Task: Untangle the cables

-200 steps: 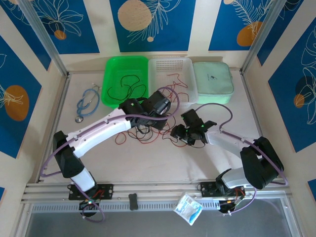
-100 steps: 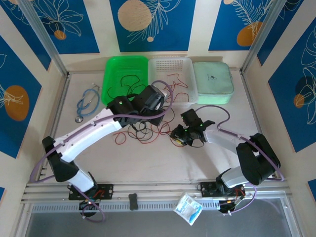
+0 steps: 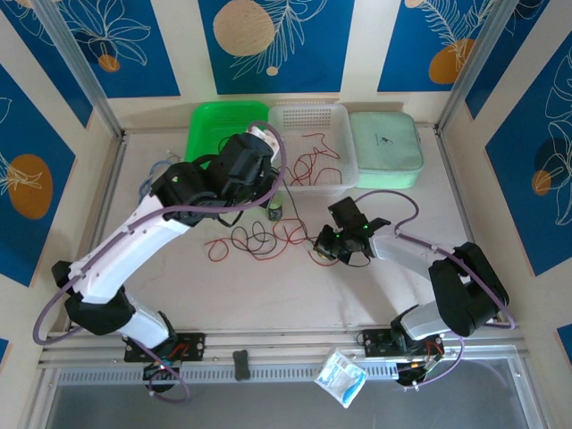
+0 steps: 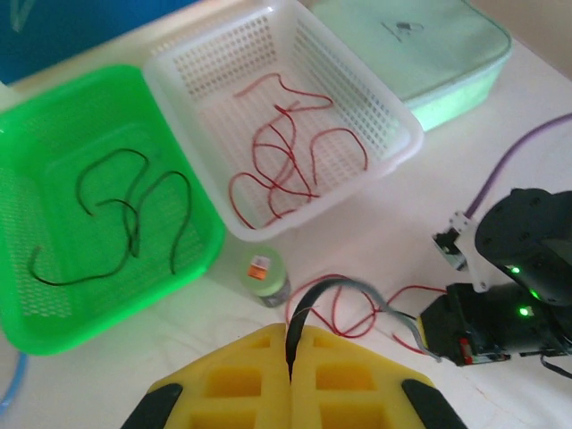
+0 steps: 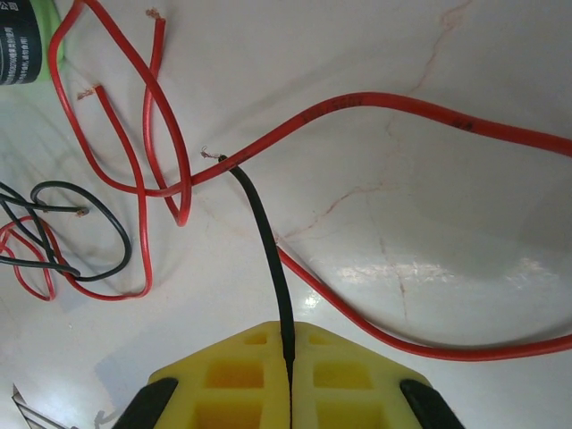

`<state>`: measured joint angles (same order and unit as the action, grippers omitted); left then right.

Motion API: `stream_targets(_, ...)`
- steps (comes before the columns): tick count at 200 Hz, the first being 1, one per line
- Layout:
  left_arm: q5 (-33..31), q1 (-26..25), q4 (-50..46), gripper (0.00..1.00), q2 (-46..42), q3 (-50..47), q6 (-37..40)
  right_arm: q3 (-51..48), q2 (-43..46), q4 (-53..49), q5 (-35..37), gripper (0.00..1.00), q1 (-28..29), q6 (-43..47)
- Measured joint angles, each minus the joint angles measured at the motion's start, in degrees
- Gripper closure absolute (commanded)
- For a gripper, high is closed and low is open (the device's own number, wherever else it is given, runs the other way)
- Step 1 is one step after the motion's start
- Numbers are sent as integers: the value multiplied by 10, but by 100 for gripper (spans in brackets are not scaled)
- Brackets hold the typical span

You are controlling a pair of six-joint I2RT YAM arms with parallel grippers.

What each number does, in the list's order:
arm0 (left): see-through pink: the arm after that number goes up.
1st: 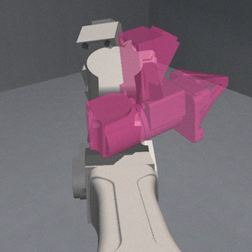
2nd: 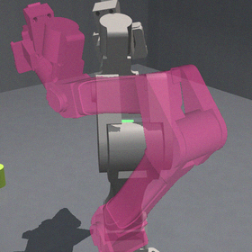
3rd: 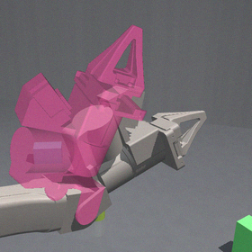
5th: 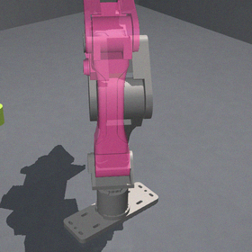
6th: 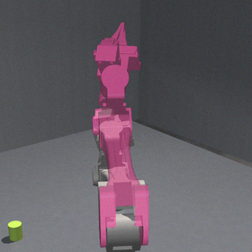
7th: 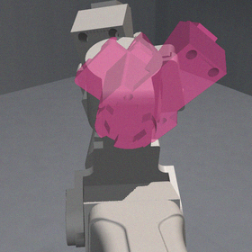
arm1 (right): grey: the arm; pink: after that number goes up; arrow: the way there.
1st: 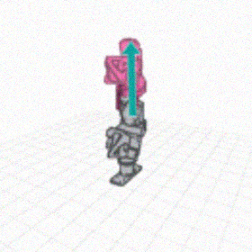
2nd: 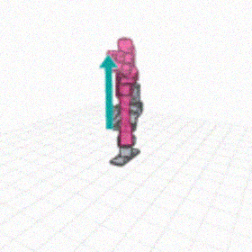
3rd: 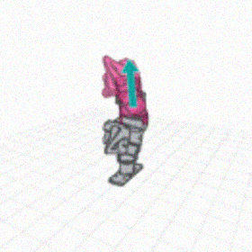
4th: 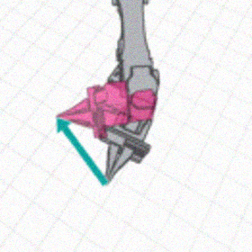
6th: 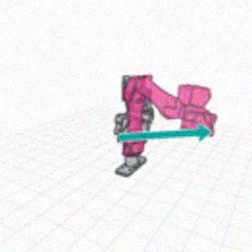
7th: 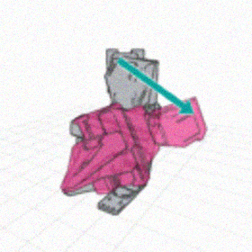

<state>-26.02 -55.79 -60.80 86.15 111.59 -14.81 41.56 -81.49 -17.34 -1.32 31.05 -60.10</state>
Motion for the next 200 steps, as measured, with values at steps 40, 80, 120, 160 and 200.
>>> stream_targets(40,-25,1,-10,98,-9,4,24,1,10,8,-2,100,0,-2)
stream_targets(80,-44,3,-9,98,-9,17,41,1,42,-4,0,71,0,-4)
stream_targets(120,-56,10,17,99,-8,65,57,1,105,-40,20,54,-1,0)
stream_targets(160,-56,12,32,97,30,155,80,-7,161,-71,40,52,-10,0)
stream_targets(200,-56,14,35,96,71,245,112,-42,184,-83,46,54,-17,-9)
